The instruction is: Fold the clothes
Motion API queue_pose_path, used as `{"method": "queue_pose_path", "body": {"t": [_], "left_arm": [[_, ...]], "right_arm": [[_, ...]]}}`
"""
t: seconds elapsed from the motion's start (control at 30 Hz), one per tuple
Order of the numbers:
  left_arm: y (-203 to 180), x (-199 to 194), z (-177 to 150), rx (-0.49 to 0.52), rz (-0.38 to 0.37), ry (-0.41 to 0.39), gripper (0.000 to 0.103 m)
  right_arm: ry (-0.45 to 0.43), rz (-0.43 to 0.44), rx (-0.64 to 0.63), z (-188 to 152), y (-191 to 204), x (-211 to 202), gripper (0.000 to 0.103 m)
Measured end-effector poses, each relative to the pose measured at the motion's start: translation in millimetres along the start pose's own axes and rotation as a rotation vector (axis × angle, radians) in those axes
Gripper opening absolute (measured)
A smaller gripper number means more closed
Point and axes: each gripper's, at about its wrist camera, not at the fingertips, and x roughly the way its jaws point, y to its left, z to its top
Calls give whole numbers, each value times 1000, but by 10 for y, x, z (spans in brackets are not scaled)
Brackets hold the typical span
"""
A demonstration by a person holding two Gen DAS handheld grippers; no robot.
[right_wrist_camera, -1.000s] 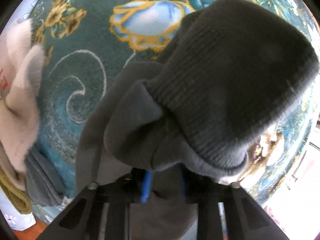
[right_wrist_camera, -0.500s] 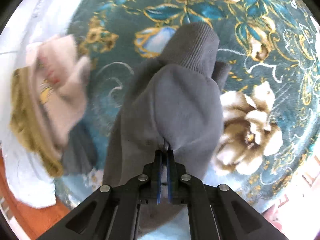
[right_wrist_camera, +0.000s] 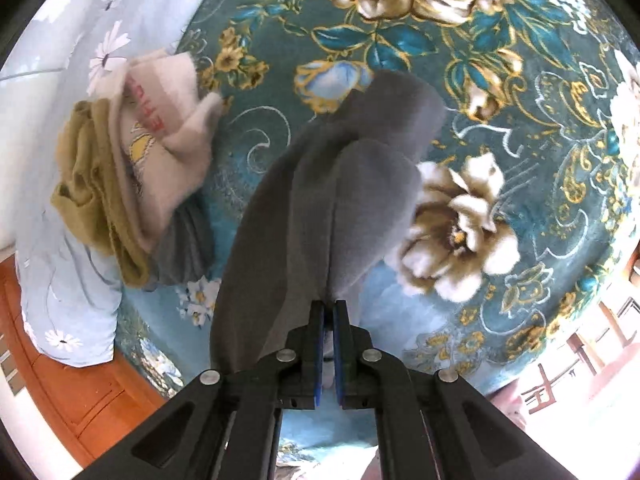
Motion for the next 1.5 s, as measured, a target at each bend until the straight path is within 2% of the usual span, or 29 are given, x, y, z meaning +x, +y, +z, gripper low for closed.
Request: {"method": "queue_pose_path", "body": {"t": [0.13, 0.27, 0.37, 0.47, 0.57, 0.67, 0.83, 1.03, 1.17, 1.2, 1.23, 1.27, 1.33, 1.4, 1.47, 1.5], "left_arm": [[-350, 256, 195, -29, -4, 8, 4], [-583, 254, 165, 57, -2, -10, 4], [-397, 162, 40, 69, 12, -2, 4], [-44, -64, -149, -4, 6, 43, 4], [45, -106, -81, -79, -26, 35, 3], [-274, 249, 146, -24, -15, 9, 3], [-705, 841, 415, 1, 82, -27, 4], [-758, 1051, 599, 13, 114, -34, 4], [-741, 1102, 649, 44, 111, -14, 5], [-737, 1115, 662, 52, 110, -9, 5], [-733, 1127, 674, 60, 109, -4, 5], [-732, 1133, 682, 67, 106, 3, 5], [-770, 1066, 641, 84, 61, 39, 7], [-823, 916, 537, 136, -2, 49, 16], [-877, 730, 402, 202, -59, 43, 16], [-888, 651, 324, 232, -46, 24, 17]], "right_arm": [[13, 7, 23, 311, 210, 220, 4], [3, 16, -1, 349, 291, 194, 4], [4, 14, -33, 263, 271, 109, 4], [49, 24, -19, 62, 84, -34, 4], [47, 79, -15, 32, 73, -215, 4], [41, 58, -22, 304, 294, 33, 4], [13, 3, 60, 722, 591, 582, 4], [-13, -67, 84, 861, 720, 878, 6], [-14, -71, 59, 909, 696, 996, 10], [-14, -60, 40, 910, 700, 1007, 11], [-11, -38, 14, 906, 712, 1003, 18], [-5, -8, -16, 898, 728, 988, 32], [-4, 64, -69, 875, 744, 904, 46], [-26, 161, -108, 834, 721, 690, 47], [-67, 242, -145, 794, 649, 449, 49], [-109, 263, -159, 774, 553, 297, 50]]}}
